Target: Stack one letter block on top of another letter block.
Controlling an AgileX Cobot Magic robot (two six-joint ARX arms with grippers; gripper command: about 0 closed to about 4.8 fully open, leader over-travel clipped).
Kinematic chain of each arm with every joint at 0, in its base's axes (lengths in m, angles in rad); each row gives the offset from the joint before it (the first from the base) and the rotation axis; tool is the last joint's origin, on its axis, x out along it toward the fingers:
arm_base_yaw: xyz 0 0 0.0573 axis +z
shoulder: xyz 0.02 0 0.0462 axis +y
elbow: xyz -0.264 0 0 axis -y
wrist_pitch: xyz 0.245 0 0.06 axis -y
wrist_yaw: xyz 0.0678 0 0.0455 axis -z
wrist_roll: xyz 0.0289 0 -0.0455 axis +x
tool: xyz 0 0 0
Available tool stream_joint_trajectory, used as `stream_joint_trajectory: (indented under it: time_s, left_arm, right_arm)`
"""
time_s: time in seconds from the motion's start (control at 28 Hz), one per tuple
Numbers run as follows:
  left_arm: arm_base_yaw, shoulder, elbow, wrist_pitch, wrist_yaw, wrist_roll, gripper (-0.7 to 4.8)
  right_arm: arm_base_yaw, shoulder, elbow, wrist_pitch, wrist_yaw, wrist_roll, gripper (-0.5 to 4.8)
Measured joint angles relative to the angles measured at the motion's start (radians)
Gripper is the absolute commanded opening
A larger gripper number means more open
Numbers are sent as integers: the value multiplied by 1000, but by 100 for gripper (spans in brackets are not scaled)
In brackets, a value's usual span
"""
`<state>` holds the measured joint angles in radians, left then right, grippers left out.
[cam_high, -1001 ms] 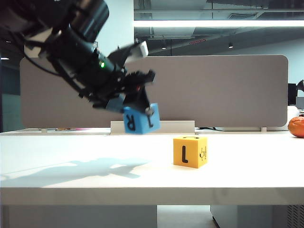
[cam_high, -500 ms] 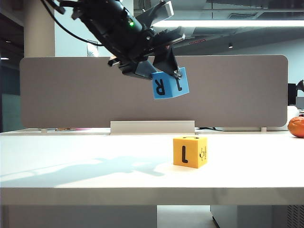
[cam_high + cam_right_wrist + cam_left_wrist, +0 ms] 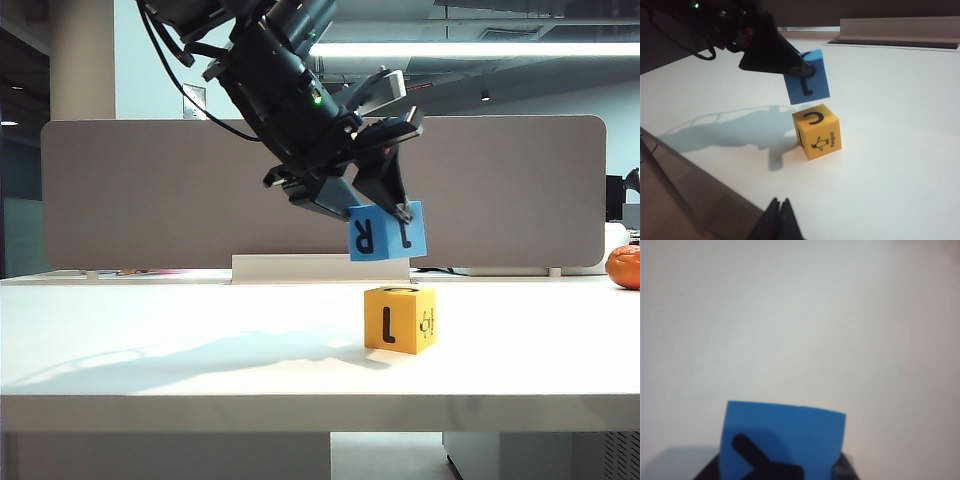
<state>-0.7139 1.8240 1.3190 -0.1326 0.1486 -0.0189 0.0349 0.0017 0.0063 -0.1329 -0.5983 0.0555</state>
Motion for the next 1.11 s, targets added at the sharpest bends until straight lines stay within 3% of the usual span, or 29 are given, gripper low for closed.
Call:
stream_joint_trajectory:
  time_s: [0.32,0.46,1.0,1.11]
  left_arm:
    - [-32,31,6,-2,6,0,185]
    - [-32,49,6,-2,-2,0,250]
    - [-33,51,6,-2,-37,1,257]
    - [-33,51,6,-2,-37,0,341]
  right_arm:
    - [0,0,0,0,0,0,-1]
    - [0,0,0,0,0,0,-1]
    - [0,0,0,0,-1,0,-1]
    - [0,0,0,0,-1,0,-1]
